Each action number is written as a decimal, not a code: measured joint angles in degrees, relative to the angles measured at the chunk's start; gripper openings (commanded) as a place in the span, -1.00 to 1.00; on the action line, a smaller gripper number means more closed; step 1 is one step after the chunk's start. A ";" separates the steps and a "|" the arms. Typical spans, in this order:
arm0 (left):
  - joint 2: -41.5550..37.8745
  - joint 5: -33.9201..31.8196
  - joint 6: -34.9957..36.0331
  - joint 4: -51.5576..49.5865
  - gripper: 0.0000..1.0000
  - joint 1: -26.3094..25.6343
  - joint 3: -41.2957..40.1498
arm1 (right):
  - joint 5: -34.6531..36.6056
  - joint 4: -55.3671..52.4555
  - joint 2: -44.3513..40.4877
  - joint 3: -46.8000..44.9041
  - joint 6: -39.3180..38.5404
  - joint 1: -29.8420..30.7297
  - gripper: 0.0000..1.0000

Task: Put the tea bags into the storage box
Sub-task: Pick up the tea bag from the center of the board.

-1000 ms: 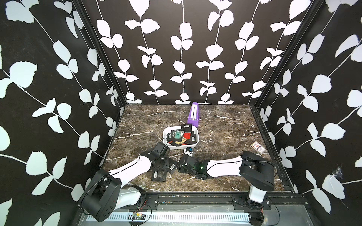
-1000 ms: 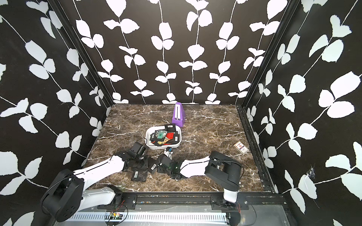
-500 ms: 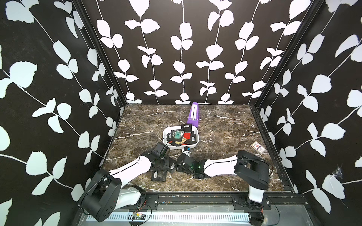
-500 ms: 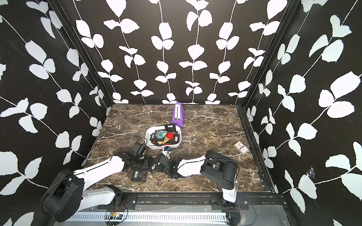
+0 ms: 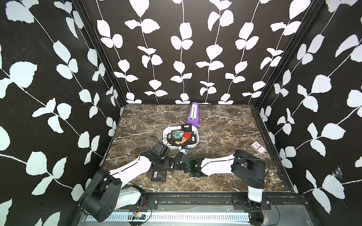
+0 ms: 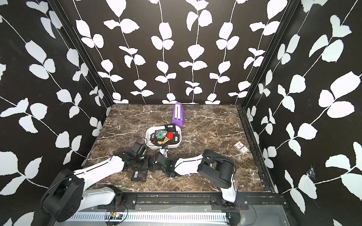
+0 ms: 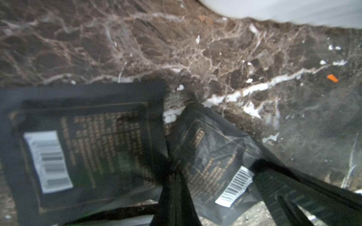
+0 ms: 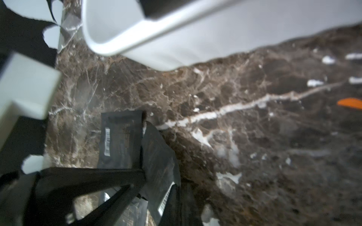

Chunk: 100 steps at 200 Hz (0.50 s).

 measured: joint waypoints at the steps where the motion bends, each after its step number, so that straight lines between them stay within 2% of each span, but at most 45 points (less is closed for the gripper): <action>1: 0.00 0.09 0.04 -0.02 -1.00 0.00 0.00 | 0.07 -0.04 0.00 0.04 -0.04 0.00 -1.00; 46: -1.49 1.33 1.07 -3.69 -0.99 0.00 2.51 | 1.97 -4.46 -1.70 0.13 -2.03 0.00 -1.00; 83: -5.66 0.90 2.19 -7.08 -0.77 0.00 8.48 | 4.98 -11.65 -10.10 0.11 -5.55 -0.02 -1.00; 100: -6.82 -0.02 2.78 -8.26 -0.73 0.00 10.73 | 6.05 -14.53 -15.02 0.11 -7.21 -0.15 -1.00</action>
